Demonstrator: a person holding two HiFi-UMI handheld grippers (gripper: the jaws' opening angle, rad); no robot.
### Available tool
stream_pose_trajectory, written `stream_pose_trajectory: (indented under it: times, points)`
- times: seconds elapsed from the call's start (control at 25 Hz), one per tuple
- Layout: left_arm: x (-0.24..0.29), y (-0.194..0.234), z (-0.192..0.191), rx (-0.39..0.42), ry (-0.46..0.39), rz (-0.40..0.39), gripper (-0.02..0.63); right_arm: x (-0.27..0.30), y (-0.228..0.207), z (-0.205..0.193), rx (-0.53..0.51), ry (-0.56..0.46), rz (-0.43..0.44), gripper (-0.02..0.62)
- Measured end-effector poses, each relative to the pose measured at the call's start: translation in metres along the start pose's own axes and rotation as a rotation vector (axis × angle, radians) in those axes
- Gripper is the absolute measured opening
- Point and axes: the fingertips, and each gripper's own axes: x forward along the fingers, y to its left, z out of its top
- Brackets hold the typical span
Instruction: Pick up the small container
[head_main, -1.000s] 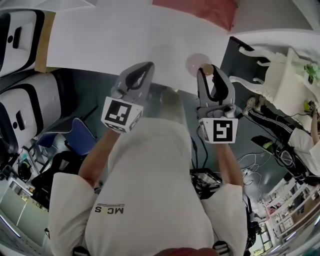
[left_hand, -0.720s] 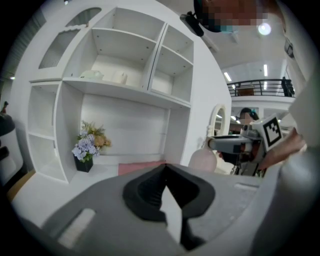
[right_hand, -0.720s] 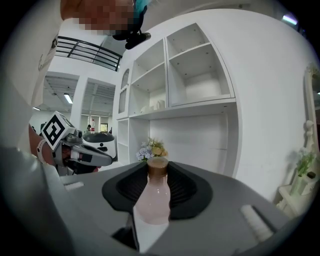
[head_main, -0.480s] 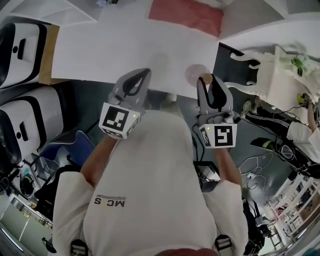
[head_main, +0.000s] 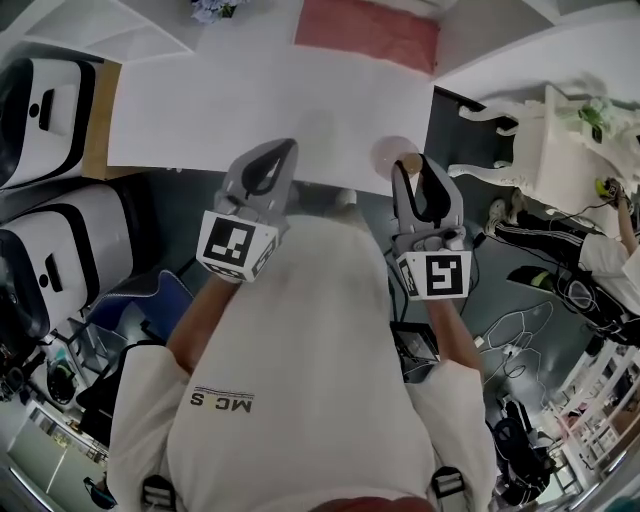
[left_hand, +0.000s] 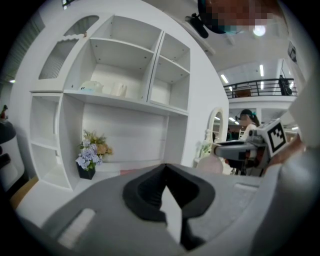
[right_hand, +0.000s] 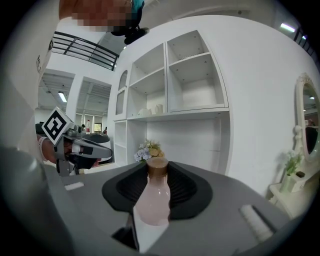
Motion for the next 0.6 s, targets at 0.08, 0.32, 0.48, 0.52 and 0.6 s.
stream_pose_trajectory:
  times: [0.08,0.32,0.48,0.52,0.6]
  points:
    - [-0.0001,0.0002,0.0003,0.001,0.002,-0.001,-0.002,-0.0011,0.0007,-0.0003,0.004,0.002,-0.001,0.121]
    - [0.0016,-0.0001,-0.0005,-0.001,0.003,-0.003,-0.002,-0.0001,0.0014,0.0006,0.005,0.000,0.001,0.121]
    - [0.0038,0.0002,-0.0014,-0.001,0.006,-0.001,-0.002,0.0019,0.0014,-0.0008,0.004,0.004,0.010,0.121]
    - [0.0042,0.0003,-0.0019,0.000,0.007,0.000,-0.002,0.0024,0.0010,-0.0017,0.004,0.005,0.011,0.121]
    - [0.0045,0.0011,-0.0029,0.000,0.009,0.003,-0.002,0.0039,0.0005,-0.0028,0.006,0.006,0.010,0.121]
